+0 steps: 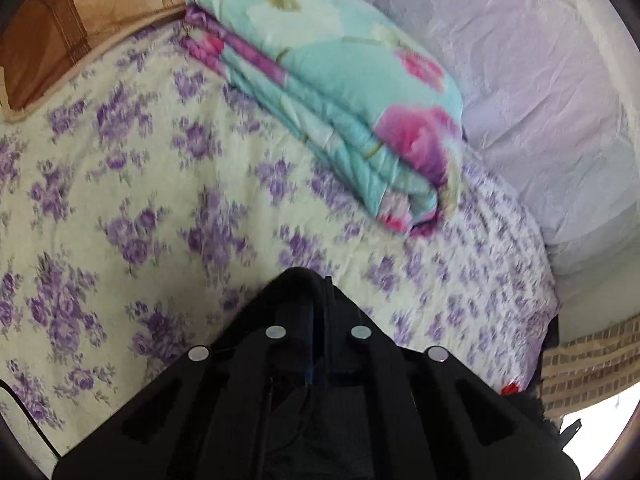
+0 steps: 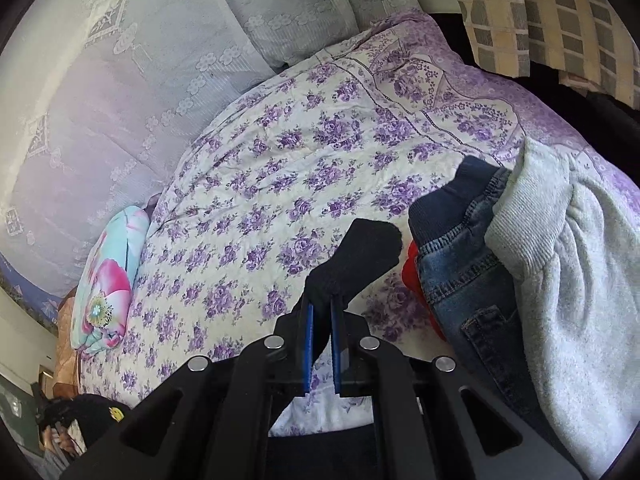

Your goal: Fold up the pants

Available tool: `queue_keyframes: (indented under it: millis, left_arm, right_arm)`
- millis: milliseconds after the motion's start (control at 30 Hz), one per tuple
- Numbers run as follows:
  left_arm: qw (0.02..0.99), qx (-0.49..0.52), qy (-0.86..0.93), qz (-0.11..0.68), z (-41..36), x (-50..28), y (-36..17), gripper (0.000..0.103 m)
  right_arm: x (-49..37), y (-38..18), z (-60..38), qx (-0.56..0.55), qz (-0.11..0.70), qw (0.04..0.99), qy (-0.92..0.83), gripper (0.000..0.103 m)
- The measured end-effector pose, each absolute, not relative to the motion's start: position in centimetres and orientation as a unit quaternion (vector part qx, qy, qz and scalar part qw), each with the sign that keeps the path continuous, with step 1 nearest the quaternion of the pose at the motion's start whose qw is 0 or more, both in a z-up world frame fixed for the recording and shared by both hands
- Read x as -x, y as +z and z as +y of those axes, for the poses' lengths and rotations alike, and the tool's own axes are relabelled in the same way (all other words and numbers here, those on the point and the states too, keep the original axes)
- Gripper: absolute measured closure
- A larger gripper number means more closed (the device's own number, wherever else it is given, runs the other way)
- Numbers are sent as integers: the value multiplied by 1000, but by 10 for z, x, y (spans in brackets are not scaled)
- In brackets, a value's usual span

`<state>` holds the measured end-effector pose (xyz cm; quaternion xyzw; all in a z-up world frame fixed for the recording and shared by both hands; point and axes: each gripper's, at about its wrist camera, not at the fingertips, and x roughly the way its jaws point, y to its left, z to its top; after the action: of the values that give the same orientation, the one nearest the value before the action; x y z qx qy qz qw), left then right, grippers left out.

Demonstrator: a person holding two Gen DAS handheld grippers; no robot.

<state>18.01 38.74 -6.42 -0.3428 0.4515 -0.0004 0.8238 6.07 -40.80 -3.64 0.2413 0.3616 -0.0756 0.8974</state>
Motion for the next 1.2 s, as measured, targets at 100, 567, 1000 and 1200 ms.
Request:
queue_keyframes:
  millis: [100, 567, 1000, 1200]
  left_arm:
    - [842, 347, 23, 412, 400, -197, -35, 101]
    - [784, 415, 104, 450, 418, -228, -108, 75]
    - [791, 378, 154, 456, 432, -154, -98, 59]
    - [758, 418, 171, 471, 428, -59, -111, 59]
  right_arm:
    - [-90, -36, -401, -210, 368, 903, -73, 96]
    - [-186, -80, -371, -95, 419, 901, -62, 47]
    - [-142, -117, -401, -220, 408, 882, -86, 47]
    - [-150, -162, -400, -307, 422, 851, -55, 80]
